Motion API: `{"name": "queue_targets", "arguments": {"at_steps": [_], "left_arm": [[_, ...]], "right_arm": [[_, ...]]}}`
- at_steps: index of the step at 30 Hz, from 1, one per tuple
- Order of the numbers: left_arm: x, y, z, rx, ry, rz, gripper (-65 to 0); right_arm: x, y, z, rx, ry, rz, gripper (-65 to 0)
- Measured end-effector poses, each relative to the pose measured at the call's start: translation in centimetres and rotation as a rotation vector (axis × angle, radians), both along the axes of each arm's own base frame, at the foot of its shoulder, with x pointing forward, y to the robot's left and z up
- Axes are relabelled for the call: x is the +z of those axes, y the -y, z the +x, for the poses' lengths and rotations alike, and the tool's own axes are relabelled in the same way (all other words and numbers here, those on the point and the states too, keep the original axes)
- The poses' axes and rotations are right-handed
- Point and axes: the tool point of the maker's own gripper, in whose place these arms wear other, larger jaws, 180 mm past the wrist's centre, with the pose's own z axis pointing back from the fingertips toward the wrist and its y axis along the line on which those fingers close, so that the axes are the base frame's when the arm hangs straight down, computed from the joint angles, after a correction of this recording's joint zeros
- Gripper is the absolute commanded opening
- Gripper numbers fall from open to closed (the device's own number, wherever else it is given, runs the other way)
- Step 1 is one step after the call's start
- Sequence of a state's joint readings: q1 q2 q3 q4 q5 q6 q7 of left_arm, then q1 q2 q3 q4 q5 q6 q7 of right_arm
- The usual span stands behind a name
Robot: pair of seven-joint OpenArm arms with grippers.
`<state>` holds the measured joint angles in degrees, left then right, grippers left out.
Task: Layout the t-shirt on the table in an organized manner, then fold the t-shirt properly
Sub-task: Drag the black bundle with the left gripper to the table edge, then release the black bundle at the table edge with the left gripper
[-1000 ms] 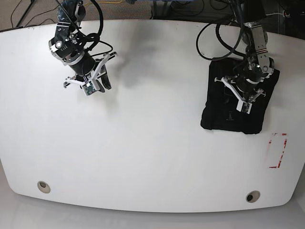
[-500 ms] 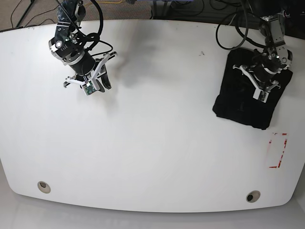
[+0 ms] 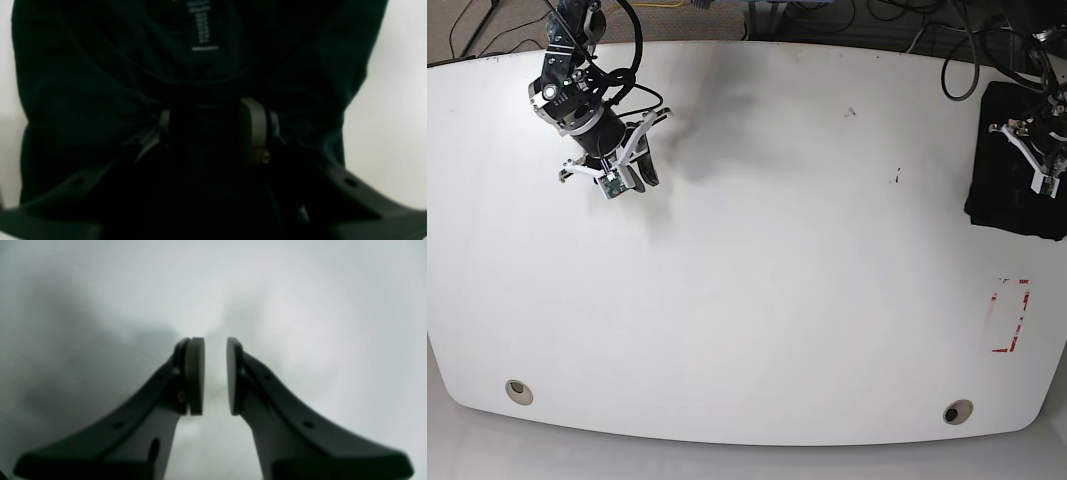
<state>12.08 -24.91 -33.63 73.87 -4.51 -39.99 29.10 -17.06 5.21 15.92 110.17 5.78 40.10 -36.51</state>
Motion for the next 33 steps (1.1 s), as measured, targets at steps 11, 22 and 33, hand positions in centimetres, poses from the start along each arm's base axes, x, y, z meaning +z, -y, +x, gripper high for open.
{"name": "queue_targets", "arguments": {"at_steps": [11, 22, 33], "left_arm": [[0.3, -3.0, -1.3, 0.05, -0.041, 0.039, -41.1], [0.9, -4.0, -0.6, 0.051, -0.069, 0.079, -41.1], [1.5, -4.8, -0.9, 0.045, -0.097, 0.123, -41.1]], "right_arm": [[0.0, -1.0, 0.0, -0.004, 0.002, 0.035, -54.1], [0.0, -0.8, 0.0, -0.009, -0.001, 0.028, -54.1], [-0.1, -0.8, 0.0, -0.01, -0.002, 0.027, -54.1]]}}
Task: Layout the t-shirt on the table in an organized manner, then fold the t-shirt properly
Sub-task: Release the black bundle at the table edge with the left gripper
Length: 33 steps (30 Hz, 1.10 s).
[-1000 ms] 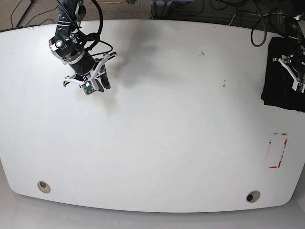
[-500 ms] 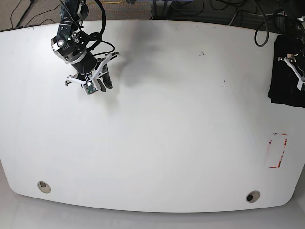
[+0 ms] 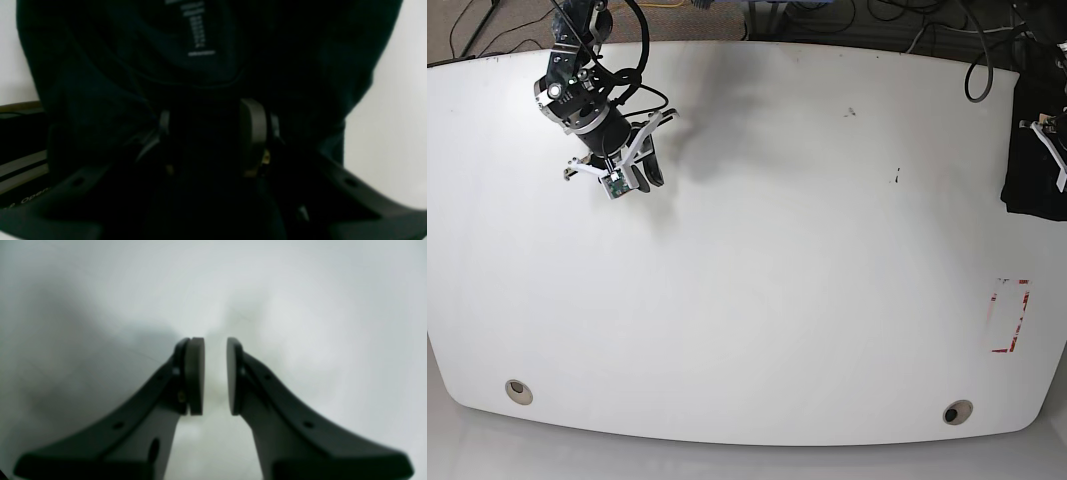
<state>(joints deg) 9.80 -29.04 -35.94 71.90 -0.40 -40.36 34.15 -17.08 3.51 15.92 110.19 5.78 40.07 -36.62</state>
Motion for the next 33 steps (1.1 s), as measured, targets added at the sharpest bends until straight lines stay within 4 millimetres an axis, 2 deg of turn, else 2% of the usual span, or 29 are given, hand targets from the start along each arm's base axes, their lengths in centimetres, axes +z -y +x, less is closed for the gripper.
{"name": "queue_targets", "arguments": {"at_steps": [13, 25, 33], "left_arm": [[0.0, 0.1, 0.0, -0.001, 0.002, 0.0, -41.1], [2.8, 0.5, 2.9, -0.035, 0.088, 0.035, -41.1], [3.2, 2.5, 3.6, -0.07, 0.115, 0.036, -41.1]], "right_arm": [[-0.1, 0.1, 0.0, 0.0, -0.002, -0.007, -54.1], [-0.1, 0.3, -0.1, -0.003, -0.003, -0.012, -54.1], [-0.1, 0.3, -0.1, -0.004, -0.002, -0.011, -54.1]]}}
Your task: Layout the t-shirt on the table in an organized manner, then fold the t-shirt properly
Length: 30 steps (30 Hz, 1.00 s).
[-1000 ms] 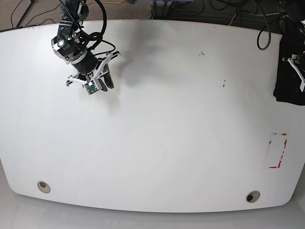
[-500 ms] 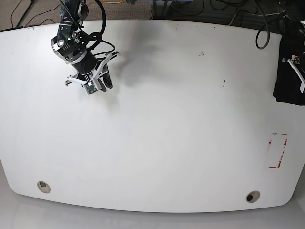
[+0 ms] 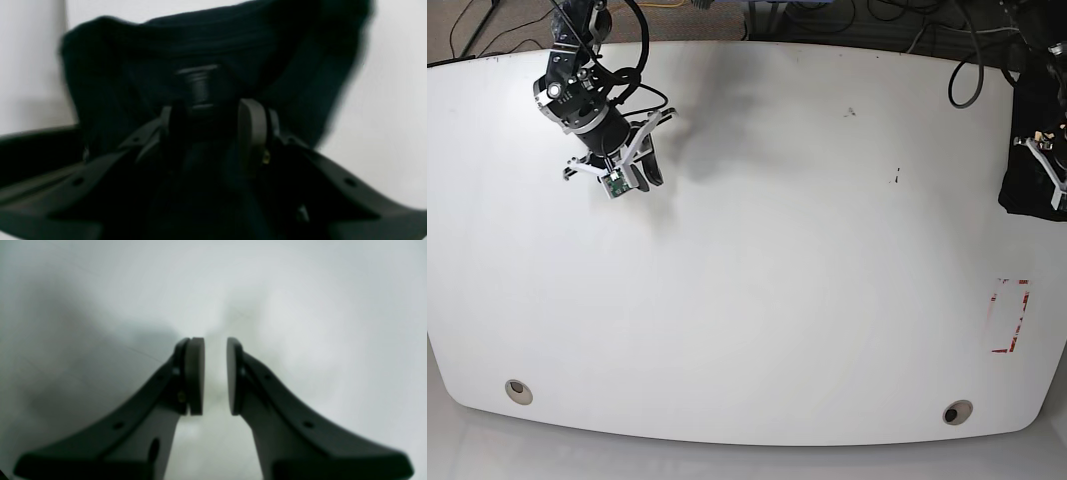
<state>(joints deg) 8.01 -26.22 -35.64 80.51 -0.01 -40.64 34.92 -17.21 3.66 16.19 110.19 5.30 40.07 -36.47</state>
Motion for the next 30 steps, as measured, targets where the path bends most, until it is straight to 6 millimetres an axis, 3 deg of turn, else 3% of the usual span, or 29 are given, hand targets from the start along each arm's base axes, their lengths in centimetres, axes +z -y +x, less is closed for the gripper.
{"name": "queue_targets", "arguments": {"at_steps": [5, 11, 17, 23, 30], "left_arm": [[2.1, 0.7, 1.5, -0.021, 0.078, 0.02, -41.1], [2.7, 2.1, 1.9, -0.047, 0.099, 0.028, -41.1], [4.7, 4.2, 3.1, -0.072, 0.182, 0.033, -41.1], [4.9, 8.0, 3.9, -0.118, 0.224, -0.001, -41.1], [4.9, 14.5, 5.5, -0.26, 0.256, -0.061, -41.1]], "right_arm": [[0.0, 0.1, 0.0, 0.0, -0.002, -0.005, -54.1], [0.0, 0.1, 0.0, 0.001, -0.001, -0.005, -54.1], [0.0, 0.3, -0.3, 0.001, -0.001, -0.028, -54.1], [-0.8, 1.0, -1.0, -0.002, -0.029, -0.089, -54.1], [-0.5, 0.7, -0.9, 0.001, -0.003, -0.072, -54.1]]}}
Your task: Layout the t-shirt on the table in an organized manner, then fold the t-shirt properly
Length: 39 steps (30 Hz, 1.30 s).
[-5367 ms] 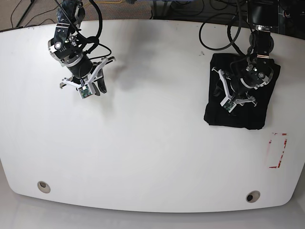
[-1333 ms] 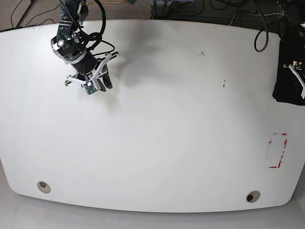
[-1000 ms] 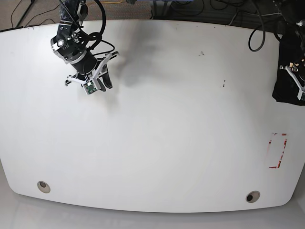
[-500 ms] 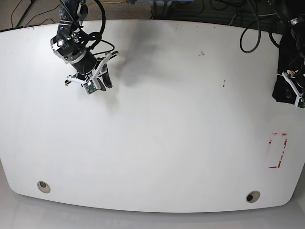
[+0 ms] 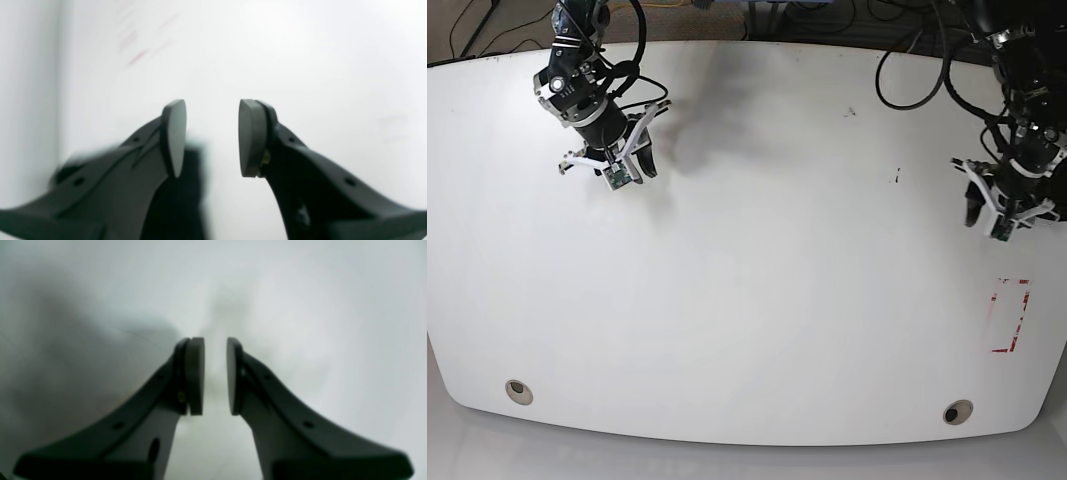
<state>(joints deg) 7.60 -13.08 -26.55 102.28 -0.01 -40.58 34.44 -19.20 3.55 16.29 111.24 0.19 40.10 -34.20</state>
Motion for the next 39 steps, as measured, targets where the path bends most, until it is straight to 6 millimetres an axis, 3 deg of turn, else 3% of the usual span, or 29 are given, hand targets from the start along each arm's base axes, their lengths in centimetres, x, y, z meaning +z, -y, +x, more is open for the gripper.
{"name": "queue_targets", "arguments": {"at_steps": [11, 20, 29, 39], "left_arm": [[-0.8, 6.5, 0.8, -0.047, 0.016, -0.096, -41.3], [-1.1, 11.8, 0.9, -0.105, 0.012, -0.119, -41.3], [-1.7, 15.5, 0.7, -0.134, -0.009, -0.137, -41.3], [-1.7, 20.9, -0.7, -0.243, 0.016, -0.174, -41.3]], "right_arm": [[0.3, -0.3, -0.2, 0.004, 0.03, 0.021, -54.1], [0.9, 3.9, 0.0, -0.112, 0.05, -0.018, -54.1], [1.0, 3.6, 0.0, -0.093, 0.06, -0.012, -54.1], [1.9, 5.4, 0.3, -0.142, 0.107, -0.024, -54.1]]}}
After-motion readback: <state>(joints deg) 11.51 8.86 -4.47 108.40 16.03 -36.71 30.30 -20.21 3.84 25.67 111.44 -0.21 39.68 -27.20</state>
